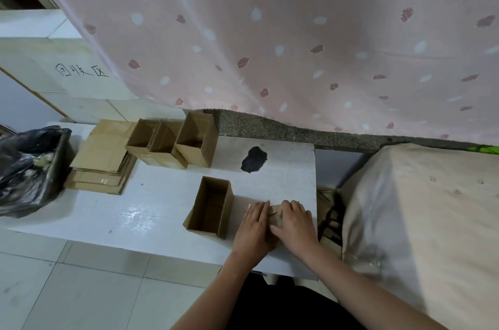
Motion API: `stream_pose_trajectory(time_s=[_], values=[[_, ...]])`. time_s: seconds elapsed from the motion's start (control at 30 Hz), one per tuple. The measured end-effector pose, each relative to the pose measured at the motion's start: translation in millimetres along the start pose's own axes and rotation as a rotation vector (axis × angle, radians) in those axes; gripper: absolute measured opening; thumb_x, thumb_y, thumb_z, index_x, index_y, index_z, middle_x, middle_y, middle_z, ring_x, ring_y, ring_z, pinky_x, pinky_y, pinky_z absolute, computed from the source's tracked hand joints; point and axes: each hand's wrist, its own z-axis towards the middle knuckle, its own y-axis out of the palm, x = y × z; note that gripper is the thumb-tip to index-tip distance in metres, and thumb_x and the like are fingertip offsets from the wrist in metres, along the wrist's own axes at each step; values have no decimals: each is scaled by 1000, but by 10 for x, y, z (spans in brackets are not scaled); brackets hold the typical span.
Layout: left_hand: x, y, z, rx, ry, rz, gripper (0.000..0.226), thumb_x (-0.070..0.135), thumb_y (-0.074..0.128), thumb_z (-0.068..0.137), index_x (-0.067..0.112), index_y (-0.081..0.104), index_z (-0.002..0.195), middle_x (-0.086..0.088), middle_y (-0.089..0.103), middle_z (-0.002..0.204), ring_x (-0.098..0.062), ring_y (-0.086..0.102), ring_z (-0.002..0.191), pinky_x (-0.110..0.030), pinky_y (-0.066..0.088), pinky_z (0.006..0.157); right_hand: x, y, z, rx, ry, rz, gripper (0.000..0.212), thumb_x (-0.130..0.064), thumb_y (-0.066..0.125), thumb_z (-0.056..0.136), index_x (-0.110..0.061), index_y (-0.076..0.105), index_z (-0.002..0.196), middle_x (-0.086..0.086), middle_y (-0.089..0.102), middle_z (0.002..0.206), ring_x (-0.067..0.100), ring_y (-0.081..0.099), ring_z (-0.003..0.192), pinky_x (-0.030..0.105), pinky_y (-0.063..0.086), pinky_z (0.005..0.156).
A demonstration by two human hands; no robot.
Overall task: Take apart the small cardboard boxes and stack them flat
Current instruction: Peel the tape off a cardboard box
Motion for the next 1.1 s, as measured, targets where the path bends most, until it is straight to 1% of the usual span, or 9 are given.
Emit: stream_pose_trajectory(time_s=[0.1,0.23,0.3,0.43,0.57,0.7,0.8,0.97,1.1], values=[[-8,18,-23,-1,2,3,102,46,66,88,10,2,159,-5,9,167,-17,-4,154,-23,-18,118,-32,32,44,1,24,-27,35,-46,62,86,-19,51,104,0,53,110,21,48,108,36,39,90],[35,51,-52,-4,24,133,96,70,20,90,10,-20,153,-6,-19,164,-18,-27,148,-34,-24,118,-42,54,70,2,69,57,28,-45,60,87,-20,57,100,-3,52,108,18,47,108,36,38,93],[58,71,-56,-7,16,163,96,73,11,89,8,-21,152,-8,-24,162,-23,-27,148,-39,-22,119,-41,54,69,5,85,94,24,-44,60,88,-22,59,96,-4,52,107,17,47,109,35,37,94],[60,83,-57,-4,7,193,97,73,13,91,5,-19,152,-10,-26,161,-26,-25,149,-41,-18,118,-47,51,61,8,91,103,17,-38,58,91,-22,64,91,-3,56,107,17,49,111,36,39,96],[71,95,-79,-44,-8,265,96,72,1,88,4,-27,150,-11,-35,158,-26,-33,146,-41,-21,118,-58,52,48,4,57,93,17,-29,54,92,-19,66,83,-4,60,104,17,49,109,35,38,94],[77,97,-80,-32,-20,268,98,73,7,89,3,-23,151,-13,-31,159,-29,-29,147,-40,-19,118,-28,-1,40,4,93,263,17,-22,59,92,-19,58,75,-2,56,99,15,55,96,33,39,95],[78,104,-61,-16,-40,249,103,77,17,90,3,-20,151,-13,-27,159,-30,-24,148,-42,-16,119,14,-76,43,44,180,472,14,-15,63,89,-16,56,77,0,54,91,14,55,80,27,44,80],[60,117,-35,-30,-58,274,108,78,25,91,4,-29,148,-13,-33,157,-30,-28,147,-41,-21,120,265,-161,35,124,300,625,13,-10,61,88,-8,53,78,3,59,77,14,51,68,17,36,55],[44,133,-37,-49,-64,282,106,80,17,89,6,-34,145,-14,-37,156,-29,-33,146,-41,-24,118,400,-169,-16,154,297,654,15,-9,57,93,-9,48,80,7,63,77,22,62,71,21,47,57]])
